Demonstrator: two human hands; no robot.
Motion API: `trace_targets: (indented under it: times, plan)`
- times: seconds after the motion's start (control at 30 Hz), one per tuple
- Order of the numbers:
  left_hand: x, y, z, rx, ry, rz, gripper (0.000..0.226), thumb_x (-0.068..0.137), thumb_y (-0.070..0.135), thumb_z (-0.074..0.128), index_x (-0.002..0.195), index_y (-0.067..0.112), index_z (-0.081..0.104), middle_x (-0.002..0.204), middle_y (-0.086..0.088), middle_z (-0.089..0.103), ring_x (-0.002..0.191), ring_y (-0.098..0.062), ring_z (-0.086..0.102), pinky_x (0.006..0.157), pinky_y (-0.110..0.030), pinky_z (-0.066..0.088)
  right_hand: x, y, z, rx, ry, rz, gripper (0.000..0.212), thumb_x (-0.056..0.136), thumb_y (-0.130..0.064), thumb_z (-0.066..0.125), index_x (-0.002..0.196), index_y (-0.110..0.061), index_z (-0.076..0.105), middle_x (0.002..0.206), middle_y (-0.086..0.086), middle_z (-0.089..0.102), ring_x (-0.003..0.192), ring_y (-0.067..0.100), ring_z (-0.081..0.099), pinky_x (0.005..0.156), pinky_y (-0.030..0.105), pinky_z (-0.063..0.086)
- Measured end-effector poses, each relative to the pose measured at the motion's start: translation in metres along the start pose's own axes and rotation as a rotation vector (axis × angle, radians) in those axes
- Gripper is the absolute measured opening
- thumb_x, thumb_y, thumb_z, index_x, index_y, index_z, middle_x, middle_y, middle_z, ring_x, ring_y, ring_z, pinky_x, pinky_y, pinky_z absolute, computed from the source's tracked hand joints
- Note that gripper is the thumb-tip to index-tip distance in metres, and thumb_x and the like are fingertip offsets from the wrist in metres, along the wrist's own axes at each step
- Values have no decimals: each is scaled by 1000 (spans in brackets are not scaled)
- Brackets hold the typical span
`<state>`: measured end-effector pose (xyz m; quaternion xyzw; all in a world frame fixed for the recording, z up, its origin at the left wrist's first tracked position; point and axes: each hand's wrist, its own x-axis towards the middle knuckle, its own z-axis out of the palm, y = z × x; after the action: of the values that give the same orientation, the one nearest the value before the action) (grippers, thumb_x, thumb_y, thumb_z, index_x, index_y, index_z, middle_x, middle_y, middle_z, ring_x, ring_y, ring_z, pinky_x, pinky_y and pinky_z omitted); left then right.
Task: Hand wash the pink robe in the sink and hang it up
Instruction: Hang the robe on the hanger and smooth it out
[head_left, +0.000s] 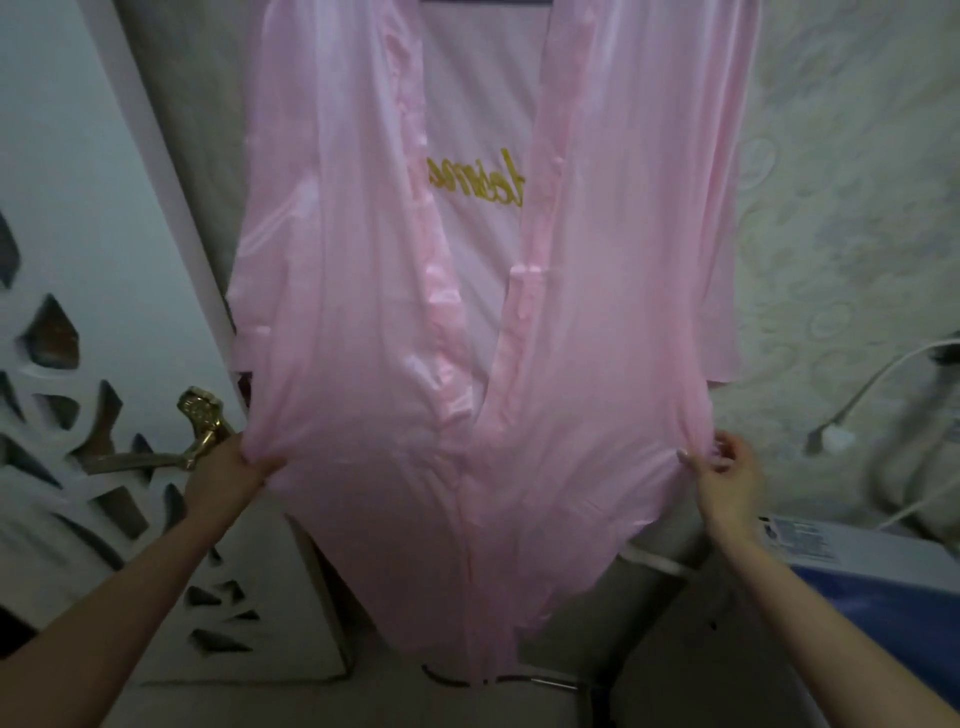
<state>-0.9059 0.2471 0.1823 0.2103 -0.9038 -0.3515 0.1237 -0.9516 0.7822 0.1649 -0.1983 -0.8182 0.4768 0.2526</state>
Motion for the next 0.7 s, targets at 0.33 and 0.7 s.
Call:
trace_targets:
  times: [0.33, 0.7]
  plan:
    - [-24, 21, 0, -248, -655, -110, 8, 87, 11, 63, 94, 7, 65, 80, -8, 70, 70, -17, 65, 65, -25, 53, -121, -173, 95, 91, -576, -478, 47, 81, -24, 67, 125, -17, 52, 117, -4, 57, 88, 11, 56, 85, 24, 44]
    - [-18, -11, -19, -163, -3, -94, 25, 84, 19, 68, 98, -1, 61, 83, -18, 64, 68, -30, 62, 68, -42, 56, -133, -231, 91, 114, -1438, -165, 17, 91, -15, 61, 74, -15, 63, 63, 0, 65, 57, 13, 61, 60, 24, 52]
